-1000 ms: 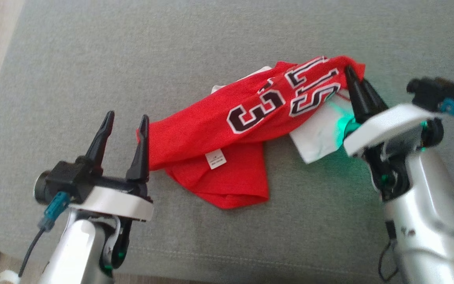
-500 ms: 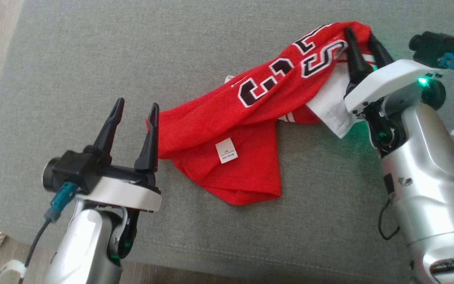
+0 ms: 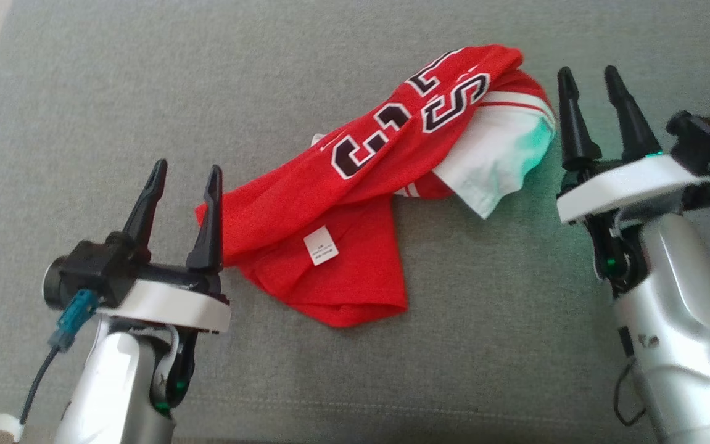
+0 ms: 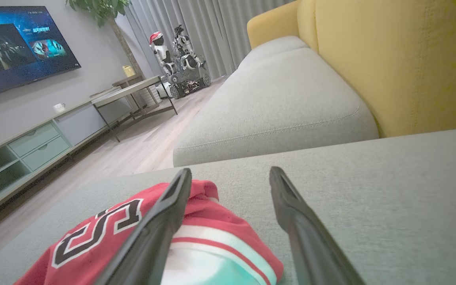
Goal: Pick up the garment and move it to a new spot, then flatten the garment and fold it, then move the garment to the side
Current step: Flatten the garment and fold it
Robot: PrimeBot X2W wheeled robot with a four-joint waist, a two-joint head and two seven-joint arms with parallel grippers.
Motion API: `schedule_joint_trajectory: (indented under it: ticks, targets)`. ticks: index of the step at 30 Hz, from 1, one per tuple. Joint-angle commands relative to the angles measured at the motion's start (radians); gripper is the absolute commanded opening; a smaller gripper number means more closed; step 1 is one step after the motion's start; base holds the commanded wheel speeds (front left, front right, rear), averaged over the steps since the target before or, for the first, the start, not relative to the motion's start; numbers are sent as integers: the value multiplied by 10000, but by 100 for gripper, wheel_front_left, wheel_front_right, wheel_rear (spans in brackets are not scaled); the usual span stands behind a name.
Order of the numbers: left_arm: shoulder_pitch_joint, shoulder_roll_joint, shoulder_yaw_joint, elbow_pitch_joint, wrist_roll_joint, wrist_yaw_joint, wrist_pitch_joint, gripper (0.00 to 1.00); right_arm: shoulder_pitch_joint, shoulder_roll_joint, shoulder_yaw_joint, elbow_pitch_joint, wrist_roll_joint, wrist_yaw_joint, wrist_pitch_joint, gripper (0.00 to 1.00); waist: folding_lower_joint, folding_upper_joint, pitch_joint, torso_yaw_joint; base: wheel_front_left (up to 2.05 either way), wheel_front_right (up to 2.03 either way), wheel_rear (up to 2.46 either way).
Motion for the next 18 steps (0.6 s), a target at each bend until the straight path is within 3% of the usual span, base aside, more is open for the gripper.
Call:
schedule_joint_trajectory:
  ticks: [1, 10, 18]
  targets:
    - [-106, 213, 345, -299, 82, 14, -122, 100, -193, 32, 191, -240, 18, -9, -81, 100, 0, 0, -96, -95, 0, 0, 0]
    - [487, 415, 564, -168, 128, 102, -122, 100, 2103, 201, -883, -2701, -1408, -9, 473, 100, 0, 0, -932, -542, 0, 0, 0]
    - [1058, 551, 603, -165, 64, 257, 24, 100, 3908, 587, -1135, -4272, -2081, -9, 1138, 100, 0, 0, -1450, -866, 0, 0, 0]
